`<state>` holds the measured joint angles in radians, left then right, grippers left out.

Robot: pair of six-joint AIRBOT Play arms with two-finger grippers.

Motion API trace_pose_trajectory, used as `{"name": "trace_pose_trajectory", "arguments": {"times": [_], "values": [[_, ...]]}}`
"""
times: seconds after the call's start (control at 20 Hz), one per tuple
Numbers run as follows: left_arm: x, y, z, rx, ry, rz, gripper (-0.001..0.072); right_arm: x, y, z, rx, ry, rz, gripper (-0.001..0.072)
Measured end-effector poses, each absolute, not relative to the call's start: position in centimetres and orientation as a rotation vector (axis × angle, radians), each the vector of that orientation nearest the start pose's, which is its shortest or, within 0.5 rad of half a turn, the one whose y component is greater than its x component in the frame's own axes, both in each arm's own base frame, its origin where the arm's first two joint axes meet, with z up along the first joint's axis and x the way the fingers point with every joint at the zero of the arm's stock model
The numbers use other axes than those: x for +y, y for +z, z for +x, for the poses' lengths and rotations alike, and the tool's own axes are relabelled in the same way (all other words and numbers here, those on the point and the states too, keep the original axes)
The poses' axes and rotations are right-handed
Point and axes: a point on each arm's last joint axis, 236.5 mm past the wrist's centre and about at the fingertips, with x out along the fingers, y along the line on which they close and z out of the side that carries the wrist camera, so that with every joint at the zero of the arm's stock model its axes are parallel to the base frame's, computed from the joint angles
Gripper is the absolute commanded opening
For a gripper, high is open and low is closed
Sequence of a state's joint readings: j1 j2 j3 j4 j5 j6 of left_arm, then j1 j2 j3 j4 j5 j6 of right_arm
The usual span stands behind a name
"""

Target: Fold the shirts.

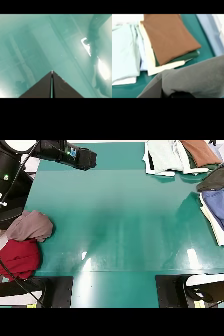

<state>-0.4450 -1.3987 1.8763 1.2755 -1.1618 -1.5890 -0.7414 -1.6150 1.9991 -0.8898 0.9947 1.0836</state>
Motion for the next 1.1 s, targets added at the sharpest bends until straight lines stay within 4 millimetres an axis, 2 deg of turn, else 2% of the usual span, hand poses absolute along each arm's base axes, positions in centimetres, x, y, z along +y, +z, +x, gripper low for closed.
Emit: {"name": "trace_pose_trajectory", "arguments": {"times": [0.2,0.45,0.75,0.95,1.0,1.1], "values": [[-26.9,25.5,41.8,0.731,-0.639,-0.069,0.0024,-30.2,25.6,47.4,0.441,-0.177,0.201,0.0023],[-26.9,25.5,41.8,0.732,-0.639,-0.069,0.0024,-31.3,23.0,43.2,0.587,-0.166,0.231,0.0023],[-26.9,25.5,41.8,0.732,-0.639,-0.068,0.0024,-32.3,18.3,35.7,0.786,-0.285,0.326,0.0024],[-26.9,25.5,41.8,0.727,-0.646,-0.051,0.0024,-31.7,14.5,30.2,0.897,-0.373,0.427,0.0031],[-26.9,25.5,41.8,0.726,-0.647,-0.049,0.0024,-31.4,13.5,29.0,0.923,-0.390,0.452,0.0078],[-26.9,25.5,41.8,0.726,-0.648,-0.045,0.0024,-30.7,12.0,26.9,0.958,-0.419,0.496,0.0342]]}}
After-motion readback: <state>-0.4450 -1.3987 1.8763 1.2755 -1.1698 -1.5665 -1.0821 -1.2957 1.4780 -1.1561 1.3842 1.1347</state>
